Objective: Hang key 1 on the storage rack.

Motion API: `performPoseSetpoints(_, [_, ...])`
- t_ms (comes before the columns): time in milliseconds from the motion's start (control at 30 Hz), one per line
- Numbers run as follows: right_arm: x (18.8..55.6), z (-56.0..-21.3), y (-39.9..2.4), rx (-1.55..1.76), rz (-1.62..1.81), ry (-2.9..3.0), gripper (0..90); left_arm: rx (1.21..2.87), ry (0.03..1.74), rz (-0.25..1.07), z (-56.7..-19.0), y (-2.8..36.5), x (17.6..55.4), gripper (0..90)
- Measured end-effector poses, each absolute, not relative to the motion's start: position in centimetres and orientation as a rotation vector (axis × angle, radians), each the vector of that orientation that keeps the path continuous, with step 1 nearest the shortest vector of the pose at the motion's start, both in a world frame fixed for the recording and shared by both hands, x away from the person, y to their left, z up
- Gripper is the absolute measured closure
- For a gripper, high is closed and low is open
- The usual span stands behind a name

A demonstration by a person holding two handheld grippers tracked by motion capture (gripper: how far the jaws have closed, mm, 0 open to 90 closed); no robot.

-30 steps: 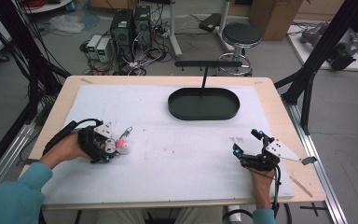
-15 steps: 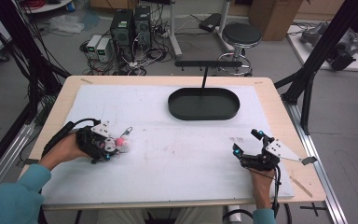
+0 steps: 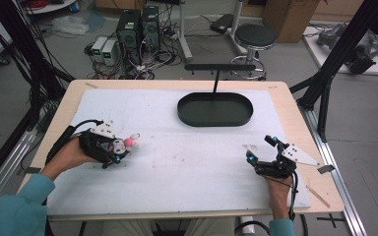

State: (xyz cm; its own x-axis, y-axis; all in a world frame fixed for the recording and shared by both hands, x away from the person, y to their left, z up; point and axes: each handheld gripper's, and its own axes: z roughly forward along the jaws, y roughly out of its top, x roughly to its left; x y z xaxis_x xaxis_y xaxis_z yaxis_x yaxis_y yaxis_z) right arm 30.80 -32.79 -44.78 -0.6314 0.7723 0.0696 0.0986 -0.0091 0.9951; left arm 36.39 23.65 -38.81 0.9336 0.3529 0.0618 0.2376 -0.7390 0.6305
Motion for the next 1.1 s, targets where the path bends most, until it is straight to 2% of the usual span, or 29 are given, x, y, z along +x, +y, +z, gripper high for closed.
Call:
performPoseSetpoints(433, [32.5, -39.2, -31.0, 0.744, 1.772, 1.965, 2.6, 2.258, 0.347, 0.201, -36.2, 19.8, 36.6, 36.0])
performPoseSetpoints(1100, [36.1, -33.4, -25.3, 0.46, 1.802, 2.271, 2.6, 2.145, 0.23, 0.181, -33.8, 14.5, 36.8, 35.9])
